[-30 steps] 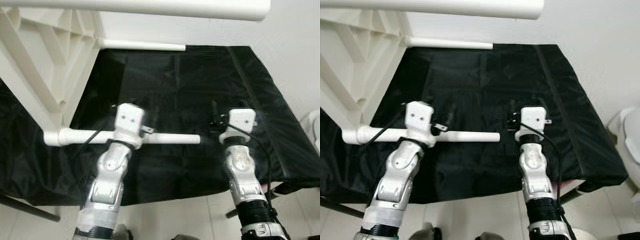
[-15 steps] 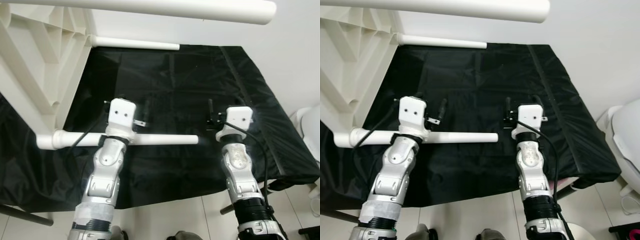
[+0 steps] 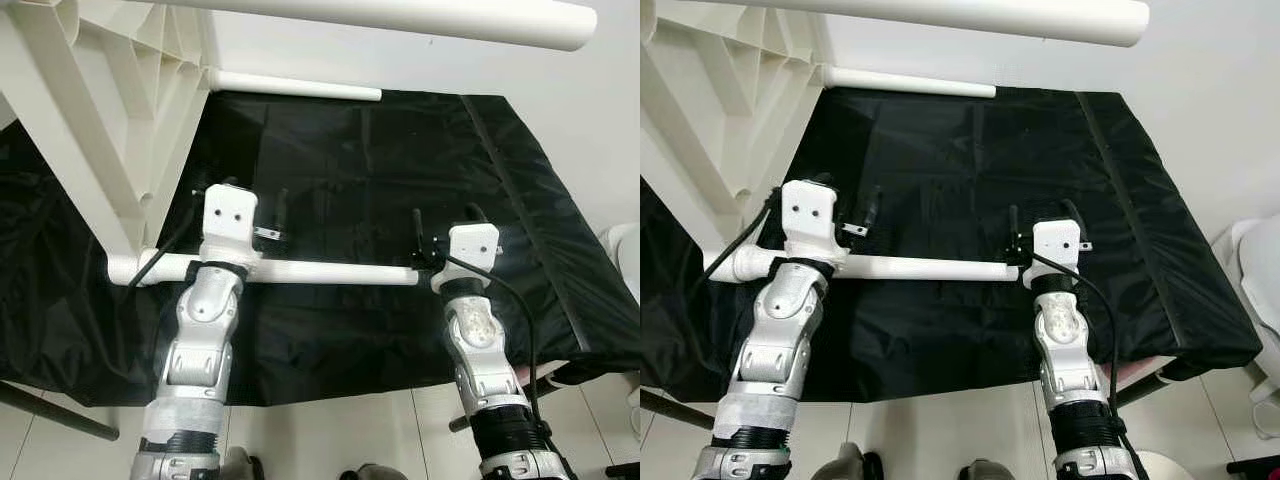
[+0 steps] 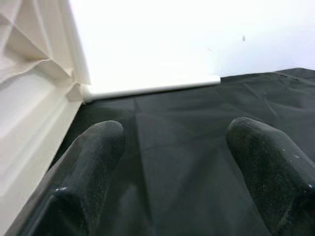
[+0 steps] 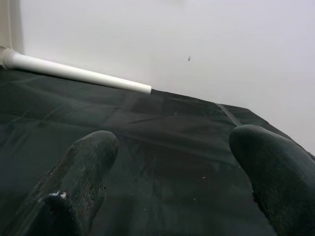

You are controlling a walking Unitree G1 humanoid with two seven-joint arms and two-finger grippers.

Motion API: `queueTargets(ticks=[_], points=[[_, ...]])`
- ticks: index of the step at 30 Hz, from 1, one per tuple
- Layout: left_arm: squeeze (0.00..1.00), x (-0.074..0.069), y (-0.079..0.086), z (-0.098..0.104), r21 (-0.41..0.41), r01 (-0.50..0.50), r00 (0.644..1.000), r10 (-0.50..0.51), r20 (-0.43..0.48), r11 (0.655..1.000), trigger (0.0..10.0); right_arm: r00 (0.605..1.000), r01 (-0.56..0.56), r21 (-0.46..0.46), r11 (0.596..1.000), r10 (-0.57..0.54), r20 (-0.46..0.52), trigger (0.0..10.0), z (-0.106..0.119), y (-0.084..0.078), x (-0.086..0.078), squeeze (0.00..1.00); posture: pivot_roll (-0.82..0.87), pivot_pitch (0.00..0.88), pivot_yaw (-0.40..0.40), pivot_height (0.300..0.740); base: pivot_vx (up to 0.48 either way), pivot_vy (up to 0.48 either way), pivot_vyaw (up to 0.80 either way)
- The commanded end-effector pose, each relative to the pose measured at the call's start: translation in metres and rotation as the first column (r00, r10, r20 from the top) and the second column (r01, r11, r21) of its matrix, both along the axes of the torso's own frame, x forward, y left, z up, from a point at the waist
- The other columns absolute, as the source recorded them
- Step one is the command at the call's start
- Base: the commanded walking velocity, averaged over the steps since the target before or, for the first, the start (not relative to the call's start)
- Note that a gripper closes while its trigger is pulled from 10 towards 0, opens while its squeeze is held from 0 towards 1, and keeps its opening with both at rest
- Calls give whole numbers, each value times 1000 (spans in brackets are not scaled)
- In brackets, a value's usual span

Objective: Building children table

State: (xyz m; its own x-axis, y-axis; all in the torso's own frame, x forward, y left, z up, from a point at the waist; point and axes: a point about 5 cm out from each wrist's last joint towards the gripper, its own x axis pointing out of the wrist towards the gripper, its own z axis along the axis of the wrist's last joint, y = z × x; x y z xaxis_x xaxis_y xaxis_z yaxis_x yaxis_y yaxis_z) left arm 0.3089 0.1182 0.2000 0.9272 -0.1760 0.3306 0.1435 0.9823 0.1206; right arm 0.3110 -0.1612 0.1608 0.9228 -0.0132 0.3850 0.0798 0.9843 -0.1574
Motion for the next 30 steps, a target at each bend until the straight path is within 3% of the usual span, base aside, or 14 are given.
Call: queueTargets(ticks=[1,8,30], points=[[0,-2,8,-2,-31,-92,996,92,-9,995,10000,1000,-6,-6,1000,6,1,10000,-2,1,-3,0,-61,108,9,740,0,0,0],[0,-2,17,-1,-27,-128,992,127,-12,991,10000,1000,-30,-6,1000,30,-6,10000,-4,7,-4,0,-50,106,6,740,0,0,0],[0,-9,15,-7,-35,-128,991,126,-45,991,10000,999,-34,-23,999,34,-25,10000,-9,6,-6,0,-44,92,-3,740,0,36,0]])
